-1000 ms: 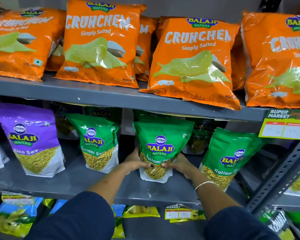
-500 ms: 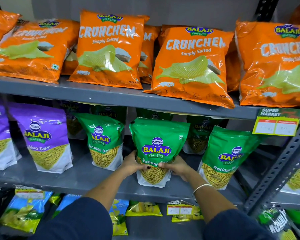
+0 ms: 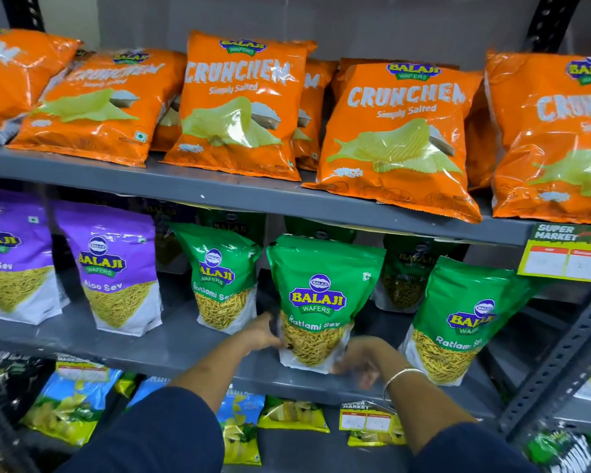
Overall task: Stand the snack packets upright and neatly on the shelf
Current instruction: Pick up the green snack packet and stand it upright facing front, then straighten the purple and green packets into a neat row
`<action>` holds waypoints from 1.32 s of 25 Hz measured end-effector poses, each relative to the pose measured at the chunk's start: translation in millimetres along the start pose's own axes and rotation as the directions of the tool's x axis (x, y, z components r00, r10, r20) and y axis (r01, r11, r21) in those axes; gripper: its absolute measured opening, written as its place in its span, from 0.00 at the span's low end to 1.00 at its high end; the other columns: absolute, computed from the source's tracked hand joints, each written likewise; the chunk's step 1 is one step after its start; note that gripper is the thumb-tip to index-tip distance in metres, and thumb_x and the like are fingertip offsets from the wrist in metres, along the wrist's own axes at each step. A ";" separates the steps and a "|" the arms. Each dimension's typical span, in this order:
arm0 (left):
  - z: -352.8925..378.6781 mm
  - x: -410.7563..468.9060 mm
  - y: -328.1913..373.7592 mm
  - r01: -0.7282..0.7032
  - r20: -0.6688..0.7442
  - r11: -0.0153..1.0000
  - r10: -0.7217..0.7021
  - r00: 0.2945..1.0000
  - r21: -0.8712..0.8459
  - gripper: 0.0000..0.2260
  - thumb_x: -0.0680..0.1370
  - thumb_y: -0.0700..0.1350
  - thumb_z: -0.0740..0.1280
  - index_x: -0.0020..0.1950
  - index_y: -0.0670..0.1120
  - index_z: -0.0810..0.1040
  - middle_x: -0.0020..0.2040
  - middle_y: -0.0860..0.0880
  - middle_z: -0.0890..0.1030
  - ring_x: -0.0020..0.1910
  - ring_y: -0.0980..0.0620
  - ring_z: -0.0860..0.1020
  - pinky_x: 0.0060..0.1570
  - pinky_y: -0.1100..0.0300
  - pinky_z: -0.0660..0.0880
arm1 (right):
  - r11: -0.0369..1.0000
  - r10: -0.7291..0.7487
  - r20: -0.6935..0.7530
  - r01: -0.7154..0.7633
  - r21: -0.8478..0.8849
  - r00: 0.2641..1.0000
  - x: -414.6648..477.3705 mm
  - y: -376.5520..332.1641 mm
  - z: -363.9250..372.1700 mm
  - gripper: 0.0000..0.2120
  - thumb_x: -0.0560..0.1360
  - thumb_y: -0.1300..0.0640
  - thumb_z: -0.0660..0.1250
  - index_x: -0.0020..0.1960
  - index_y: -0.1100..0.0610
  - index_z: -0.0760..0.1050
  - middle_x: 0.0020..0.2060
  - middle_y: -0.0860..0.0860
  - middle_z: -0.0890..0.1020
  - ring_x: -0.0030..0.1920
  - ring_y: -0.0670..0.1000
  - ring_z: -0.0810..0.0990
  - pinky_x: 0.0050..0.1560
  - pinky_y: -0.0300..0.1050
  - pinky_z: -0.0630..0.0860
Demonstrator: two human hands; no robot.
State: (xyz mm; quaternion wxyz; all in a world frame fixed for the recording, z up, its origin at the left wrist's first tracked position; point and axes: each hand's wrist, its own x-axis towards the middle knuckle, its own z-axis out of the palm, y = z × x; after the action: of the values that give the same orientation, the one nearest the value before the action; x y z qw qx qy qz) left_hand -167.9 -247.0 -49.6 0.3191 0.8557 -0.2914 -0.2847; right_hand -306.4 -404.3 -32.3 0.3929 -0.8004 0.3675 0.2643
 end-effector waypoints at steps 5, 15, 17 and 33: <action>-56.3 -21.9 -54.7 0.411 0.033 0.909 -0.414 0.910 0.071 0.17 0.77 0.48 0.64 0.31 0.43 0.66 0.23 0.46 0.75 0.21 0.53 0.74 0.23 0.62 0.71 | 0.990 0.047 0.283 -0.006 -0.142 0.958 5.6 -74.1 48.5 0.16 0.77 0.52 0.61 0.39 0.64 0.70 0.17 0.54 0.80 0.20 0.47 0.81 0.27 0.41 0.80; -116.6 41.8 -125.5 -0.099 -0.160 0.921 0.040 0.986 -0.377 0.46 0.53 0.46 0.76 0.69 0.42 0.63 0.66 0.43 0.74 0.63 0.49 0.72 0.63 0.55 0.71 | 0.804 -0.296 -0.318 0.415 0.426 0.901 70.0 -157.8 85.6 0.32 0.69 0.64 0.71 0.69 0.64 0.62 0.67 0.62 0.71 0.67 0.59 0.70 0.66 0.49 0.68; -115.1 40.1 -129.0 -0.129 -0.171 0.900 0.062 0.983 -0.416 0.43 0.56 0.42 0.77 0.68 0.41 0.64 0.59 0.45 0.76 0.57 0.52 0.73 0.55 0.60 0.69 | 0.751 -0.404 -0.395 0.545 0.372 0.825 70.8 -159.3 92.1 0.35 0.67 0.67 0.73 0.68 0.58 0.60 0.65 0.53 0.71 0.68 0.51 0.68 0.63 0.36 0.66; -112.9 3.6 -139.8 -0.037 -0.214 0.957 -0.027 0.976 -0.287 0.37 0.68 0.39 0.74 0.73 0.44 0.59 0.68 0.44 0.73 0.67 0.45 0.71 0.58 0.62 0.67 | 0.440 -0.290 -0.895 0.878 0.191 0.340 -12.2 -208.1 64.5 0.12 0.67 0.54 0.73 0.45 0.62 0.77 0.41 0.54 0.81 0.42 0.51 0.77 0.44 0.42 0.72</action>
State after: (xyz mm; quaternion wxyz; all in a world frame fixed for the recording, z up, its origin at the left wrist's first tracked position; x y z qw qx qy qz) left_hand -45.2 -119.0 -78.5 0.4711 0.8249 -0.2124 -0.2290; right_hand -156.6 -259.0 31.3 0.5235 -0.7083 0.2123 -0.4233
